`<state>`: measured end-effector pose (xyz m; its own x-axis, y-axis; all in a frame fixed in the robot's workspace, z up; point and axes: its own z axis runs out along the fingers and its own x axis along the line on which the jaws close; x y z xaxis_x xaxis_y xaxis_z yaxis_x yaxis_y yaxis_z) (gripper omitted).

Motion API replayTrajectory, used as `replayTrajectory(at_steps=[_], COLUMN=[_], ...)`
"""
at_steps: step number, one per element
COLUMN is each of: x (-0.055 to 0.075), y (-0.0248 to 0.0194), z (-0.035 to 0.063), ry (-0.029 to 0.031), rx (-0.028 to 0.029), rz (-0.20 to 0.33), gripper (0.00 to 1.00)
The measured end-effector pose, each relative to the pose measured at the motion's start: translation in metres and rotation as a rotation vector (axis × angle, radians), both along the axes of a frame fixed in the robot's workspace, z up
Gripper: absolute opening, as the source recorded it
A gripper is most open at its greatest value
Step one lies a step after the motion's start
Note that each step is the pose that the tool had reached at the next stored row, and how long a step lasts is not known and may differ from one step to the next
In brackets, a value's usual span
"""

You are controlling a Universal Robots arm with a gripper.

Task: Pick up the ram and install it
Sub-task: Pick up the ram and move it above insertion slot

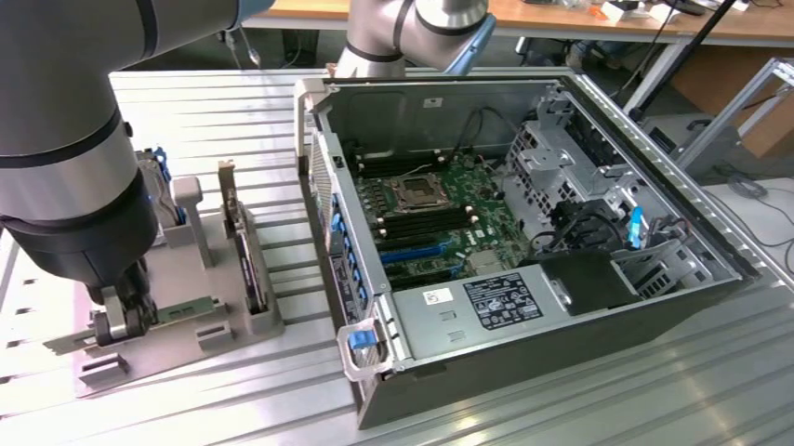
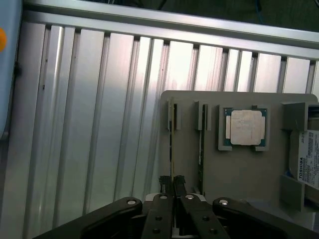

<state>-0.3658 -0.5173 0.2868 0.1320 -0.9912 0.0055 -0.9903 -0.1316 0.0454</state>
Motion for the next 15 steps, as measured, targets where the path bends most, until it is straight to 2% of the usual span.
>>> replayTrajectory(at_steps=[15], x=[0.0], y=[0.0], z=[0.0159], ry=[0.0], rx=[-0.0001], rz=[0.0], gripper=[0.12])
